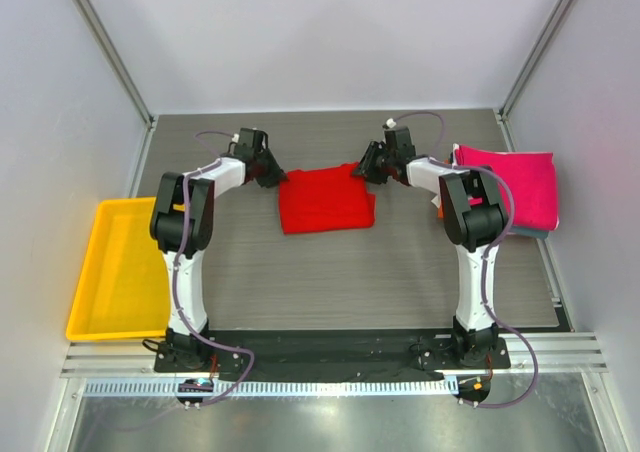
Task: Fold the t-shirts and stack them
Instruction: Neatly place the folded tshirt to the corner
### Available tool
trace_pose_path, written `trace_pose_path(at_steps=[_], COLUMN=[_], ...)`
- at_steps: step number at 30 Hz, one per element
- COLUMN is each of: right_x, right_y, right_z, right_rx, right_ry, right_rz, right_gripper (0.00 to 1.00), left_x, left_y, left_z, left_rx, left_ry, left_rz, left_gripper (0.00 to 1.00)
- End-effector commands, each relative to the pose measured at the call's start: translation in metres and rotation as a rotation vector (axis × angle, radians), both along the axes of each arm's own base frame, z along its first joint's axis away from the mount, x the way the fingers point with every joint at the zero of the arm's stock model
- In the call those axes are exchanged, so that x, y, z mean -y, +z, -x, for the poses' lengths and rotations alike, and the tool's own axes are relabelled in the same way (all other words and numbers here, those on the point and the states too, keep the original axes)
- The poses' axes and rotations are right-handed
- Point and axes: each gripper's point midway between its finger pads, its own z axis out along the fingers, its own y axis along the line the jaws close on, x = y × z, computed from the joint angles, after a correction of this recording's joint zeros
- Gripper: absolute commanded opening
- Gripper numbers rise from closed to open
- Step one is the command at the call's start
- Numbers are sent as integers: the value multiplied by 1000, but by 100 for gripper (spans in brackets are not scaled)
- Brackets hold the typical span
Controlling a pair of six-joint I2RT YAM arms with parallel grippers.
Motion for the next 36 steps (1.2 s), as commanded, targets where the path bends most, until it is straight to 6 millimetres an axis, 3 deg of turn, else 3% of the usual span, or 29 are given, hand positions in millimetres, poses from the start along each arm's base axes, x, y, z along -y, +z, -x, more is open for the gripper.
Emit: trace_pose_path(at_steps=[1,3,5,6,9,10,11,12,13,14,16,17,19,20,22,26,27,29,31,33,34,36], right_x=[-6,-9,-13,-13,-12,-9,-6,-4,-2,0,4,8,15,23,36,81,97,124,154,181,196,223], right_y=[-20,-26,-19,-6,14,39,41,49,77,80,103,125,143,162,178,205,229,245,268,278,286,293], right_z=[-3,-4,-7,-9,-3,-3,4,7,9,16,24,33,42,53,64,98,108,124,140,153,160,172], right_rx=[-42,-64,-48,-17,29,75,79,91,139,139,173,202,224,247,259,238,290,296,338,322,331,305], right_ry=[-2,5,9,4,4,-12,-15,-18,-26,-27,-36,-42,-61,-84,-123,-266,-324,-397,-489,-552,-588,-648], right_rz=[32,30,36,47,65,63,67,65,51,52,44,38,43,50,68,168,186,232,288,344,376,422], right_gripper=[29,11,5,1,1,1,1,1,1,1,1,1,1,1,1,1,1,1,1,1,1,1], left_x=[-7,-9,-9,-8,-8,-10,-10,-12,-13,-14,-11,-10,-1,2,16,43,52,66,90,118,129,163], left_y=[-30,-29,-21,-18,6,12,33,36,44,63,84,94,126,134,163,216,231,258,286,299,314,319], left_z=[3,-2,-5,-5,-1,0,0,6,8,14,21,24,37,42,58,82,87,97,109,121,123,132], left_rx=[-69,-55,-34,-22,23,34,72,70,79,106,140,156,208,220,274,371,402,453,507,539,572,581], left_ry=[25,39,40,34,28,29,35,39,45,50,46,47,27,28,2,-35,-38,-53,-84,-127,-134,-189], left_rz=[-55,-79,-88,-98,-106,-111,-101,-102,-94,-80,-60,-51,-35,-33,-6,47,57,90,127,151,172,199], left_gripper=[11,1,0,0,0,0,0,0,0,0,0,0,0,0,0,0,0,0,0,0,0,0])
